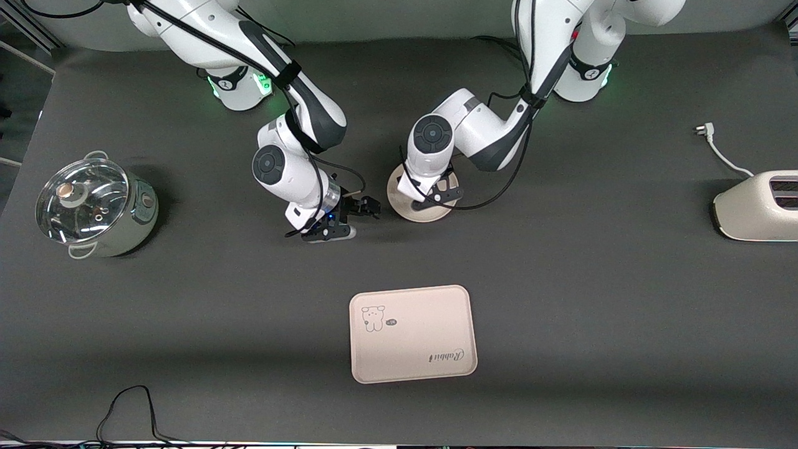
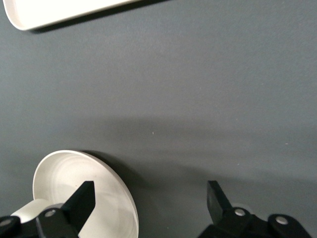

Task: Place bun in plate and plate on tray
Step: 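Carry the bun with the left gripper over the plate and lower it, then open the left gripper to release the bun onto the plate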

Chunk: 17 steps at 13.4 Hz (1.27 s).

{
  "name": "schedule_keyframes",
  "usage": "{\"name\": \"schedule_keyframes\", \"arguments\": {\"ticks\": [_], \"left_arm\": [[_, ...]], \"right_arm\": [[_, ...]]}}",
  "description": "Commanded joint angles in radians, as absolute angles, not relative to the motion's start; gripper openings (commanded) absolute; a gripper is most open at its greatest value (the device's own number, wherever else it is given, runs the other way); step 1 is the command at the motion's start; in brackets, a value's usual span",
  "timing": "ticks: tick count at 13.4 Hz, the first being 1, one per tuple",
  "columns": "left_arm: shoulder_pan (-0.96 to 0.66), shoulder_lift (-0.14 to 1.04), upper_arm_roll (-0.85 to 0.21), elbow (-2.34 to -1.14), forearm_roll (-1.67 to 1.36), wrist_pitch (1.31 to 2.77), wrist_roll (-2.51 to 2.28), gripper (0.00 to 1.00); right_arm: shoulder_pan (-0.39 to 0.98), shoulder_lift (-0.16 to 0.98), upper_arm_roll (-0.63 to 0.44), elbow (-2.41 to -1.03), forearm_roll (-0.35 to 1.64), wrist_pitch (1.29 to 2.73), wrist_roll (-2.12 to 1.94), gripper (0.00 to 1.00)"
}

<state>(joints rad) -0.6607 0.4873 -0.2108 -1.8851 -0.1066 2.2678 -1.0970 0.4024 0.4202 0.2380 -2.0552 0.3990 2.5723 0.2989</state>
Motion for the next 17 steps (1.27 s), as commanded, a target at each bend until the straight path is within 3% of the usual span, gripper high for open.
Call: {"name": "schedule_keyframes", "arguments": {"ticks": [1, 7, 13, 17], "left_arm": [[-0.689, 0.474, -0.198, -1.896, -0.112, 2.278, -1.131, 0.98], [-0.637, 0.425, -0.195, -1.888, -0.100, 2.182, -1.103, 0.98], [-0.370, 0.301, -0.192, -1.827, -0.110, 1.939, -0.826, 0.98], [-0.270, 0.253, -0.027, -1.741, -0.115, 1.812, -0.530, 0.98]], "right_arm": [[0.425, 0.419, 0.233, -2.056, 0.420, 2.588, 0.270, 1.00], [0.425, 0.433, 0.233, -2.048, 0.419, 2.635, 0.271, 1.00], [0.426, 0.451, 0.235, -2.046, 0.420, 2.694, 0.272, 1.00], [0.437, 0.462, 0.239, -2.046, 0.422, 2.710, 0.273, 1.00]]}}
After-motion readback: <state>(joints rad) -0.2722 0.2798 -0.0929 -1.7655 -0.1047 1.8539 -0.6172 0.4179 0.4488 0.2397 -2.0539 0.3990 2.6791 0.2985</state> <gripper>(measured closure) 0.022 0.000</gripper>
